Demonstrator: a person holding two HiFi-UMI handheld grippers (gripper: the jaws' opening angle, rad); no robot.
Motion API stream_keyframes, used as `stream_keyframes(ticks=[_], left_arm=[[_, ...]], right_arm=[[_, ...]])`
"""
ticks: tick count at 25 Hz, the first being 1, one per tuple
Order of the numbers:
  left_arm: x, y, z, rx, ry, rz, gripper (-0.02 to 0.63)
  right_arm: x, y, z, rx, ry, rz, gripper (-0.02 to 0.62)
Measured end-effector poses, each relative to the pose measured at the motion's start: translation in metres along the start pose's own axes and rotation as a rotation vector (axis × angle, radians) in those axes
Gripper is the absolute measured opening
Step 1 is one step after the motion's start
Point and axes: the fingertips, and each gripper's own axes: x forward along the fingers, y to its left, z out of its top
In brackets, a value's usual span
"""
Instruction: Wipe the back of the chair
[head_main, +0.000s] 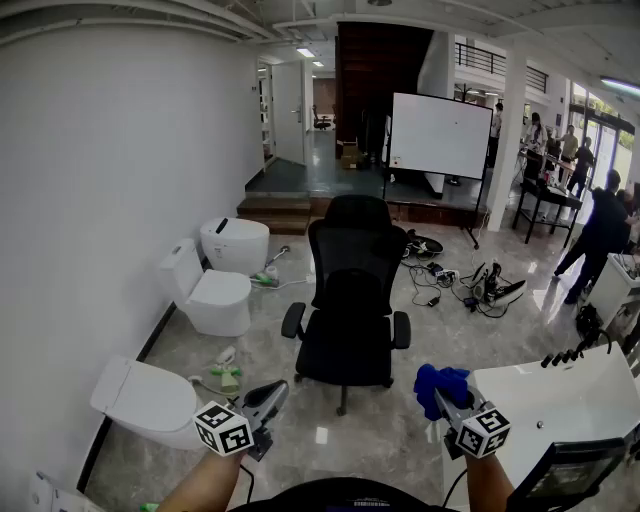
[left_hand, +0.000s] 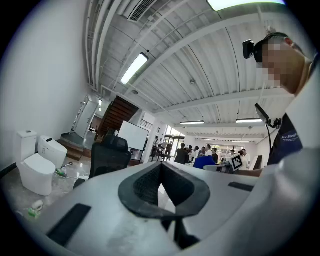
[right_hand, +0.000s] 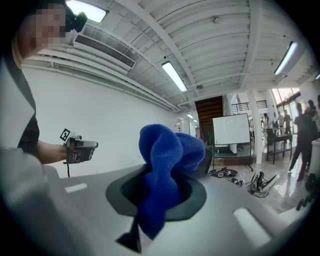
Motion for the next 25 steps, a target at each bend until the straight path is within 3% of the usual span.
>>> stream_keyframes(ticks=[9, 13, 19, 25], left_arm=[[0.045, -0.052, -0.013, -0.018, -0.003, 0.019, 0.002], [0.056, -0.056, -0.026, -0.028, 0.004, 0.030, 0.002], [0.061, -0.021, -0.029, -0.044, 0.005, 0.053, 0.002], [0.067, 0.059, -0.012, -0.055, -0.015, 0.024, 0.002]], right_arm=[[-0.034, -0.050, 0.008, -0.027, 0.002, 0.037, 0.064], [-0.027, -0.065, 0.000, -0.026, 0.013, 0.049, 0.064], [0.014, -0.064, -0.006, -0.015, 0.028, 0.079, 0.064], [0.094, -0.048, 0.006, -0.043, 0.032, 0.065, 0.064]])
